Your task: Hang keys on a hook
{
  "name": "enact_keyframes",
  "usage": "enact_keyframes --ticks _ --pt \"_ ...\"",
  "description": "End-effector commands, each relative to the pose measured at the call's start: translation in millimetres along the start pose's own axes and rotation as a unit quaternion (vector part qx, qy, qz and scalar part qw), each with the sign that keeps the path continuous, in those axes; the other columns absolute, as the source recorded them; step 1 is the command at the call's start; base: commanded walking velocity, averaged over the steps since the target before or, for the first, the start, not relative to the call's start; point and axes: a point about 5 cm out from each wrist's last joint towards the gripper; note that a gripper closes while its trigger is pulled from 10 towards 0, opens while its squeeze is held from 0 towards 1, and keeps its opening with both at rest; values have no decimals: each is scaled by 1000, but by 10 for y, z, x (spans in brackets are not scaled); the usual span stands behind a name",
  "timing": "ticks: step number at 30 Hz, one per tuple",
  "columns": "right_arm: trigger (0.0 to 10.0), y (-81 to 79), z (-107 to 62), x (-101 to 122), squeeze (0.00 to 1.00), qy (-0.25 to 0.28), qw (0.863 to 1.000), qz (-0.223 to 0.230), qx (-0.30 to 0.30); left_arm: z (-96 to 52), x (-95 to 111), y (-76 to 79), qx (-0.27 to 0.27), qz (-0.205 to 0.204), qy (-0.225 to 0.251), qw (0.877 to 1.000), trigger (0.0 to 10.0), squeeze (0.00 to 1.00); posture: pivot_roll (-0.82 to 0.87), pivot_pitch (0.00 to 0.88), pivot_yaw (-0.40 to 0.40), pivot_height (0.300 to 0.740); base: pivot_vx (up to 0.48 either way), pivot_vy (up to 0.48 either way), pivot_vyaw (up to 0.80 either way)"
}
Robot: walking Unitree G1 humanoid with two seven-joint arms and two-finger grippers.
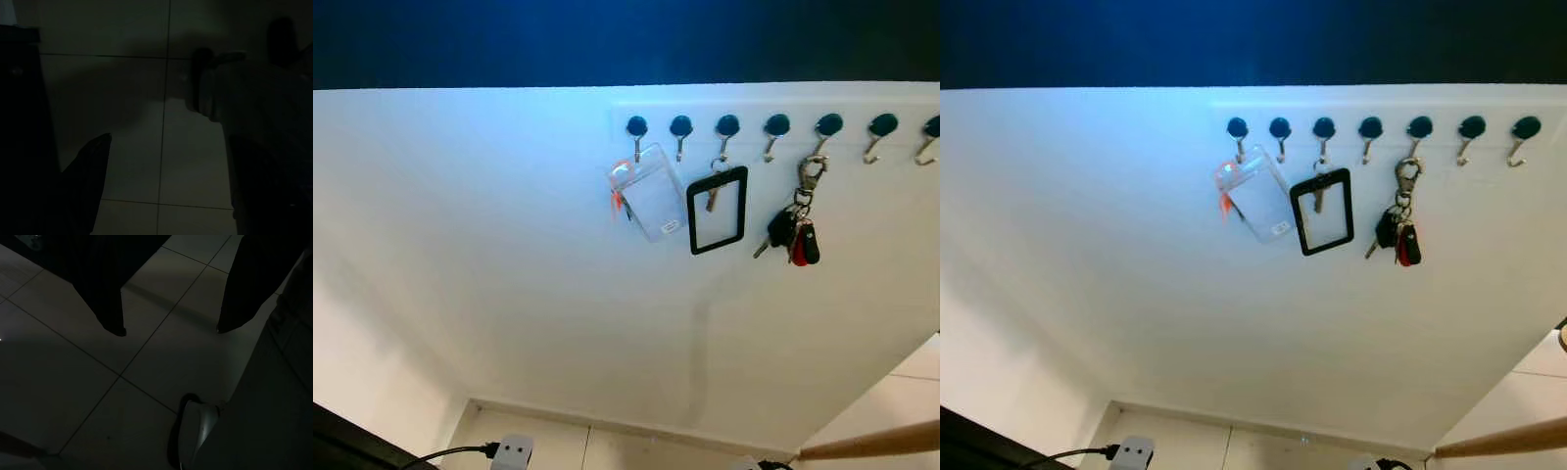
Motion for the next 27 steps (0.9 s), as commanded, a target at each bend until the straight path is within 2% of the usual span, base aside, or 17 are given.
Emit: enact_keyframes --ticks 1,13,27 --pt "10000 -133 10 5 0 2 1000 2 18 -3 -99 3 -1 9 -16 1000 10000 0 -122 75 82 740 -345 0 0" --pt "10000 -164 11 19 0 3 1000 -2 23 -3 -86 2 -4 41 -17 999 10000 0 -123 81 90 740 -351 0 0" --pt "10000 -175 12 18 0 3 1000 -5 25 -4 -83 -1 -5 45 -17 999 10000 0 -121 82 93 740 -379 0 0"
Point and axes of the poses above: a point about 5 cm out from each wrist's last joint towards the gripper, its own z axis pointing out of the wrist towards the gripper, its own x axis along the axis of the wrist's last joint, y = z × x, and after that the axes turned 5 degrees about -z, right-handed
